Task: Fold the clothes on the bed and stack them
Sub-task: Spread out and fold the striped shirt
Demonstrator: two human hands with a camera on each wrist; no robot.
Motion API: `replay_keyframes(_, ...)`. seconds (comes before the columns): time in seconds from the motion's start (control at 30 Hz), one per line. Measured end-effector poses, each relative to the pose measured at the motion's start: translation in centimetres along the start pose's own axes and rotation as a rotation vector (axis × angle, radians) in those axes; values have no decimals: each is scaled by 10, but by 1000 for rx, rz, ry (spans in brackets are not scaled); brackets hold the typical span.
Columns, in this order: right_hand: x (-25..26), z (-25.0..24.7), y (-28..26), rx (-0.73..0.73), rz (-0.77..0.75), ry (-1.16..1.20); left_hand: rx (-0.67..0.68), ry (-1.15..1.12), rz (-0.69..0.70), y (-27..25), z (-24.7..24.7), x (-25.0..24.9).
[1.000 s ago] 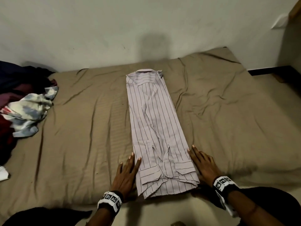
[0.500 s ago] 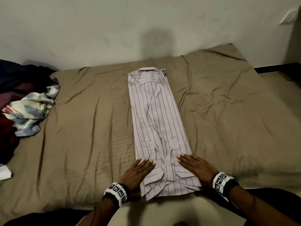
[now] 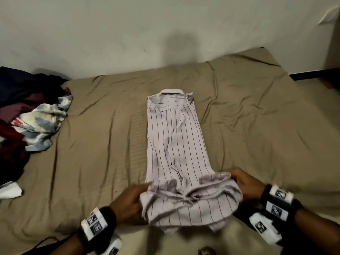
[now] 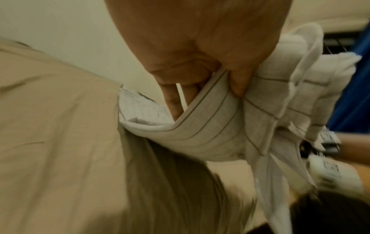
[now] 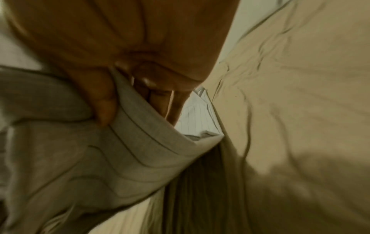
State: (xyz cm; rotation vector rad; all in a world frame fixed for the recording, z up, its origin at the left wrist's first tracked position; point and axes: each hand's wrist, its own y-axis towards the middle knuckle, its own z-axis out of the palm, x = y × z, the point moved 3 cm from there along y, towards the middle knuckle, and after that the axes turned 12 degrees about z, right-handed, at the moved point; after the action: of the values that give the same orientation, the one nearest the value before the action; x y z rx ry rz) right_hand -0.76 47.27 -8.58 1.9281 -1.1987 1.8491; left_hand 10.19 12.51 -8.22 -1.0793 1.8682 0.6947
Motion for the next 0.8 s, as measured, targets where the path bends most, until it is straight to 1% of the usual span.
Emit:
replay_keyframes(0.03,10,-3,16,-47,-13,122,-102,-112,-39,19,-12,5)
replay_keyframes(0.07,6,-9,44,-142,35,287,-207,-215,-87,41,-24,12)
replay_keyframes(0.1,-2,-16,72,-278,126,461,-323,-278,-169,63,-32,23)
replay_keyframes(0.13,-19,-21,100,-403,241,570,-423,-311,-276,81,-37,38)
replay_keyframes(0.17,-39,-23,125,-495,338,566,-491,-316,-428,95,-38,59)
replay_keyframes(0.2,-64,-22,145,-529,377,494,-539,-327,-571,104,-36,78)
replay_keyframes(0.23,-91,-20,163,-525,395,433,-555,-362,-680,107,-30,95)
replay_keyframes(0.27,-113,-17,172,-531,430,340,-569,-430,-742,106,-23,112)
replay_keyframes(0.3,-127,-15,175,-557,470,258,-581,-491,-766,104,-18,121)
replay_keyframes(0.33,-124,-12,168,-567,486,212,-601,-542,-761,101,-14,123)
replay_keyframes(0.37,-123,-11,160,-587,489,223,-621,-568,-746,96,-11,122)
replay_keyframes(0.4,-128,-11,155,-603,481,273,-623,-585,-718,91,-10,116)
replay_keyframes(0.47,-143,-11,145,-554,463,403,-592,-656,-707,82,-2,107)
replay_keyframes(0.5,-136,-7,136,-555,469,449,-587,-708,-694,76,3,106)
replay_keyframes(0.57,-125,-1,124,-535,460,452,-639,-753,-672,66,9,115)
replay_keyframes(0.63,-120,3,118,-547,421,374,-659,-721,-672,64,12,122)
replay_keyframes(0.67,-123,4,119,-568,410,294,-662,-668,-665,64,13,125)
replay_keyframes(0.73,-124,9,120,-588,394,166,-632,-550,-641,64,13,132)
replay_keyframes(0.8,-132,12,126,-588,406,123,-577,-412,-622,60,12,141)
